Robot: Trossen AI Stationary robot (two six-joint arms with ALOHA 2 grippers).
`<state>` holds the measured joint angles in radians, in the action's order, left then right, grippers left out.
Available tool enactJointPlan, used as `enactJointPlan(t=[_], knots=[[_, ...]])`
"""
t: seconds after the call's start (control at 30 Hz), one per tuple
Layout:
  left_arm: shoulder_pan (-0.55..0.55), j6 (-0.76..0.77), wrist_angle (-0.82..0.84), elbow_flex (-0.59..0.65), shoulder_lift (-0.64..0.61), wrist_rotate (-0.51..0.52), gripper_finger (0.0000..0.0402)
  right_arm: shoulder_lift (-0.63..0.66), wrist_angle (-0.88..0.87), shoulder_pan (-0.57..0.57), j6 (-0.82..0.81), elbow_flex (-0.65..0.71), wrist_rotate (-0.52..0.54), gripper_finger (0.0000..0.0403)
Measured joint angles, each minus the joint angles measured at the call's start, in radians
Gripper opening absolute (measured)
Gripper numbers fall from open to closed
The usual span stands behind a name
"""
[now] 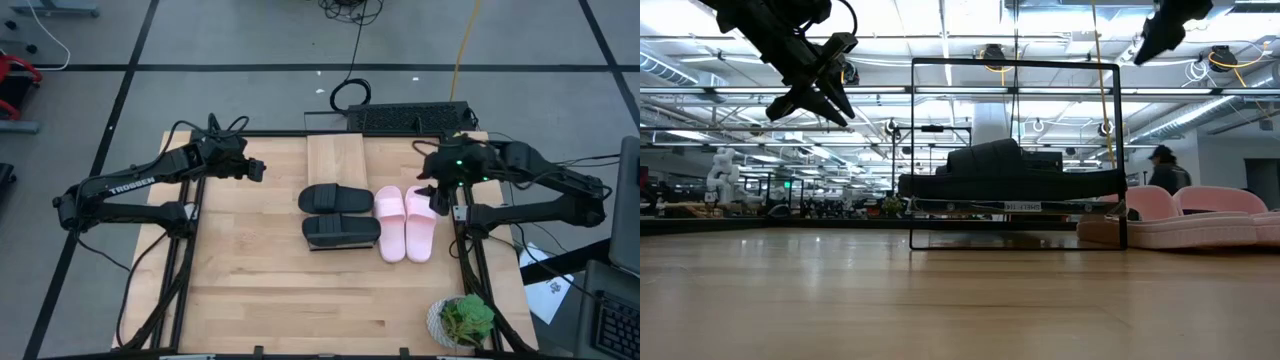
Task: Pick and place slides into the shelf
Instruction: Put the left pink slide on the shelf
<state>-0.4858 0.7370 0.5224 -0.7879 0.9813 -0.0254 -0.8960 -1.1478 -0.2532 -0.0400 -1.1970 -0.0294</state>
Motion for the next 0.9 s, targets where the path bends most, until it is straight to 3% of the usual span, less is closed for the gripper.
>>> enactJointPlan(t=[0.27, 0.67, 0.9], knots=[[0.000, -0.001, 0.000, 0.000, 0.000, 0.000, 0.0086, -0.103, 0.000, -0.056, 0.075, 0.034, -0.152, 0.0192], [0.000, -0.010, 0.001, 0.000, 0.000, 0.001, 0.0086, -0.145, 0.045, -0.062, 0.145, 0.155, -0.160, 0.0192], [0.000, 0.003, 0.000, 0.000, 0.000, 0.001, 0.0086, -0.187, 0.095, -0.106, 0.198, 0.181, -0.246, 0.0192]])
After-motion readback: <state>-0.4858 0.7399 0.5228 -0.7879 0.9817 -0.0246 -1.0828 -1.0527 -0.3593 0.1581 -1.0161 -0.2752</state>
